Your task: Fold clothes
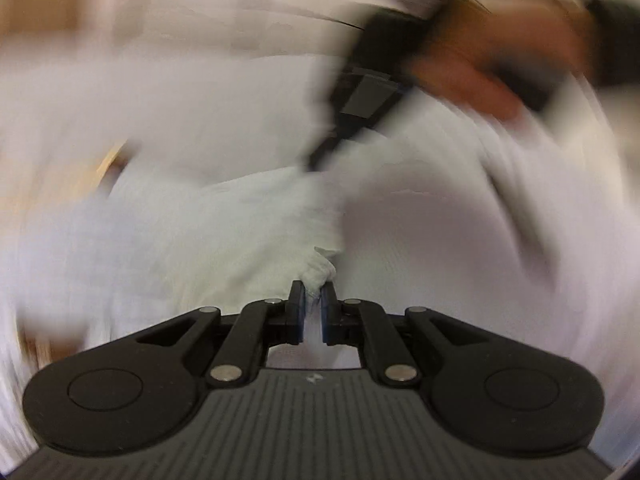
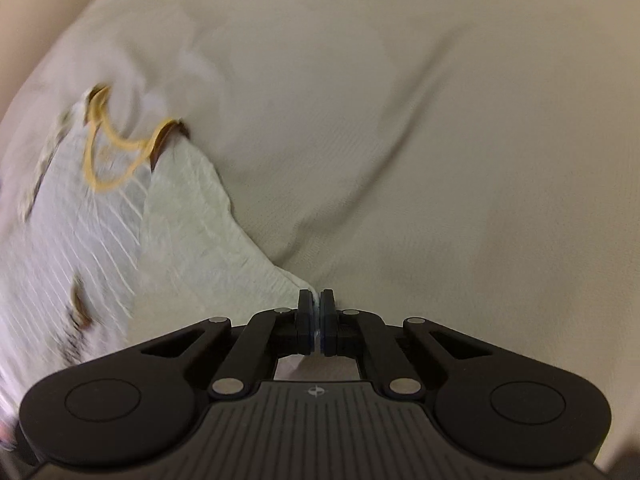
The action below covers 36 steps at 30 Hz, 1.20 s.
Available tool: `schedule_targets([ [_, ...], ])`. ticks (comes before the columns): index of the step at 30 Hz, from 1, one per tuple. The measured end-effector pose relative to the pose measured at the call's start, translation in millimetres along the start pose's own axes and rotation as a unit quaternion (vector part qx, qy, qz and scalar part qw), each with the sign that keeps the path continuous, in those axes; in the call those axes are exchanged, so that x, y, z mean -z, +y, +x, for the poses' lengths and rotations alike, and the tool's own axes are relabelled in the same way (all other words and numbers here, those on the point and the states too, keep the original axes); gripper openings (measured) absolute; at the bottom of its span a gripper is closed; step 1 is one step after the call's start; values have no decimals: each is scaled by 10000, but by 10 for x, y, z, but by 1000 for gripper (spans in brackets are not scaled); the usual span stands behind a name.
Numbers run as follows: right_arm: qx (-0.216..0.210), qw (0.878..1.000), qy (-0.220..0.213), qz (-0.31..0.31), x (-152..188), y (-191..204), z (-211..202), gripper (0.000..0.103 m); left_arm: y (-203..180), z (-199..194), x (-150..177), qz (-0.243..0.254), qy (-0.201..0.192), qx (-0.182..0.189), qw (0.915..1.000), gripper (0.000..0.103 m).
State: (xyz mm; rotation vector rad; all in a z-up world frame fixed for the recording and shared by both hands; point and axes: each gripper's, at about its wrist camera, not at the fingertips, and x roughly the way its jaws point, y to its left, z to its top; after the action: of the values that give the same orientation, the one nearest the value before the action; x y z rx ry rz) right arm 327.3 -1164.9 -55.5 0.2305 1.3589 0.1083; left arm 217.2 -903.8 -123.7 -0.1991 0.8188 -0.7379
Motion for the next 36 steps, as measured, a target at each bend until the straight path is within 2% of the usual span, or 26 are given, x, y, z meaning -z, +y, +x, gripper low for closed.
schedule_targets([
  [1,-55,10000,-18,20,-37,112,-47,2,162,-39,-2,-633,-38,16,9980,5],
  [2,-119,9999,-48,-2,-77,235,-86,2,325,-78,-4,-1264,-76,32,9920,5],
  [3,-279,9995,-114,-9,-124,351,-99,2,474,-105,8,-1809,-101,55,9834,5],
  [5,-801,9962,-344,21,-217,552,-91,11,737,-118,79,-2657,-89,121,9639,5],
  [6,-1128,9921,-553,64,-249,614,-78,16,847,-113,125,-2988,-48,148,9542,5],
  [7,-1274,9890,-753,48,-262,665,-75,30,933,-109,165,-3216,-12,167,9467,5],
  [8,-1348,9864,-941,7,-267,712,-76,34,1017,-101,200,-3406,40,185,9400,5],
  [10,-1220,9849,-1213,-179,-218,783,-92,35,1135,-89,265,-3650,112,212,9307,5],
  [13,-791,9857,-1314,-702,-64,828,-72,35,1202,-78,321,-3749,149,202,9267,4],
  [15,-541,9874,-1122,-978,64,820,23,35,1232,-62,353,-3848,142,222,9226,4],
  [17,-506,9879,-891,-1167,193,818,153,35,1238,-32,354,-3873,171,247,9215,4],
  [20,-579,9849,-690,-1479,348,872,356,35,1215,11,359,-3784,251,220,9250,4],
  [23,-409,9805,-636,-1812,358,929,555,32,1212,54,372,-3714,301,209,9278,4],
  [27,-505,9818,-1124,-1446,140,794,506,33,1218,38,372,-3617,330,241,9314,4],
  [30,-468,9711,-1055,-2089,58,855,524,33,1217,16,384,-3538,354,266,9343,4],
  [33,-550,9635,-813,-2490,-5,907,668,33,1210,-5,400,-3459,378,290,9371,4],
  [34,-551,9630,-693,-2546,6,962,778,31,1211,-6,399,-3443,388,298,9376,4],
  [35,-473,9627,-569,-2601,-4,997,866,23,1213,-5,398,-3428,392,303,9381,4],
  [36,-409,9628,-532,-2617,-30,1028,921,0,1215,-3,395,-3414,387,304,9386,4],
])
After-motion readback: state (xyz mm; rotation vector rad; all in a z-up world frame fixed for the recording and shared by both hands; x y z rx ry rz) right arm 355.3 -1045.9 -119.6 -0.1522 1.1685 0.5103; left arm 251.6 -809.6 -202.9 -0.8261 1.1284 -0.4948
